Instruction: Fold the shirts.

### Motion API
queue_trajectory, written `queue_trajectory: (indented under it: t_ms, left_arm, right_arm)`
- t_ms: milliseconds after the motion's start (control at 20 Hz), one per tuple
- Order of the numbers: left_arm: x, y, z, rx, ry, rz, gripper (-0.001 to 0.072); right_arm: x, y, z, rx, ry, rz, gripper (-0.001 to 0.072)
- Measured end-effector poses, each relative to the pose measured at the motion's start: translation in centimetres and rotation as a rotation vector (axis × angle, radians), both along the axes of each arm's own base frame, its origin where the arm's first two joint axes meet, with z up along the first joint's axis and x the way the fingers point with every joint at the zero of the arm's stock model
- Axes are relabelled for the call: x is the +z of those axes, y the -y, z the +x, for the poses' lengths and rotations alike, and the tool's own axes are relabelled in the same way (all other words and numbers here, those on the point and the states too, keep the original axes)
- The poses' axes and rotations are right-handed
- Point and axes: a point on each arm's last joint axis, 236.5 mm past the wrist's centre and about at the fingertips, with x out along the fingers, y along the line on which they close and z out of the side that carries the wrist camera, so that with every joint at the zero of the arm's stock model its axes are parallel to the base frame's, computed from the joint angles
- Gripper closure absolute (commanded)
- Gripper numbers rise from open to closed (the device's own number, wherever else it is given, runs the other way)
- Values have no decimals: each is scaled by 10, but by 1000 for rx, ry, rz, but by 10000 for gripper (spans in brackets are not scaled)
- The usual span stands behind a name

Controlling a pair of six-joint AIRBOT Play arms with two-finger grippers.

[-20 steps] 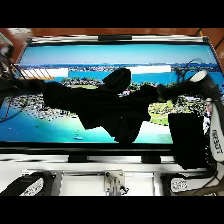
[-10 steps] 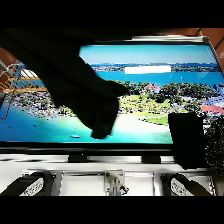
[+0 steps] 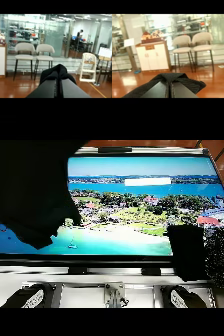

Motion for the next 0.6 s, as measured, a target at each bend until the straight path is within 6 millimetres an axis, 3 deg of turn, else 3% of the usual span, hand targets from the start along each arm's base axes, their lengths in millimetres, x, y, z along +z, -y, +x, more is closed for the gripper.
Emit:
queue_trajectory:
  t_ms: [150,300,450,600]
  left_arm:
    - [-20,8,17,-45,-65,-19,656]
    - [-69,24,53,-109,-224,-15,656]
    - [-152,69,96,-236,-462,12,656]
    - [-250,139,126,-389,-698,72,657]
  right_arm:
    - [-18,13,16,-52,-66,-17,650]
    - [-61,32,41,-118,-215,-73,649]
    - [-129,53,69,-170,-447,-136,649]
    - [-211,74,89,-201,-729,-190,649]
